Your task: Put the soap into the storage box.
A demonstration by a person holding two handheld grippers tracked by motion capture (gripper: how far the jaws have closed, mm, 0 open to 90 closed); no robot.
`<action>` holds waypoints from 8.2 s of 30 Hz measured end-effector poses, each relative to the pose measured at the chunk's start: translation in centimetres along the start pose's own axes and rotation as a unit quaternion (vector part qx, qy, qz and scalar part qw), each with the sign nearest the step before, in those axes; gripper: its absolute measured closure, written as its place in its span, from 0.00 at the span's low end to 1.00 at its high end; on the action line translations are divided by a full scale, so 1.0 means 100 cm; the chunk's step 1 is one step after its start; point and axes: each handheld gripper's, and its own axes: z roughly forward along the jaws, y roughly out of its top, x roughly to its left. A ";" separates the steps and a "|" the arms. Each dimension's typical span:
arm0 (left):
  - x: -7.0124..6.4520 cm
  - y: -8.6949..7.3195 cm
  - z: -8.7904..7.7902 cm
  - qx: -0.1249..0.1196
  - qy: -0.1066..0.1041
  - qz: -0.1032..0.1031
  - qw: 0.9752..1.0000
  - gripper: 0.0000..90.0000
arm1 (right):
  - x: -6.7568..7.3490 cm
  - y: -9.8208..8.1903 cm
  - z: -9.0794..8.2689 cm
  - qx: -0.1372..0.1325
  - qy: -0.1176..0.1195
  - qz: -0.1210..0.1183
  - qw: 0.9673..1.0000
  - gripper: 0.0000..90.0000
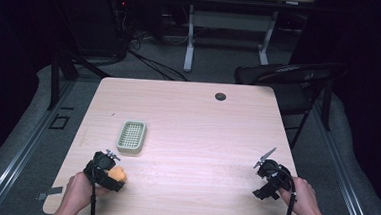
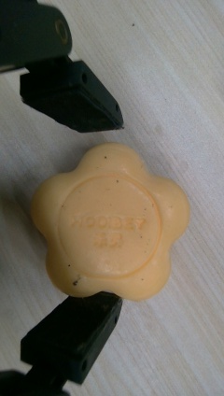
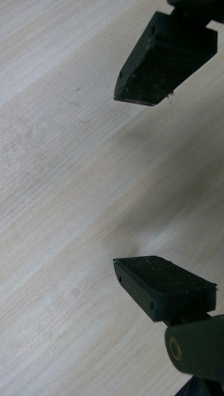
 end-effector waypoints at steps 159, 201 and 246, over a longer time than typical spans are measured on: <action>0.043 0.086 -0.046 -0.080 -0.005 -0.007 0.997 0.30 | -0.001 -0.001 -0.001 -0.015 0.002 0.008 1.000 0.17; 0.058 0.116 -0.024 -0.075 -0.005 -0.015 0.997 0.30 | -0.002 -0.001 -0.002 -0.015 0.001 0.006 1.000 0.17; 0.062 0.136 0.014 -0.027 0.012 -0.032 0.999 0.30 | -0.001 -0.001 -0.002 -0.010 0.008 0.002 1.000 0.17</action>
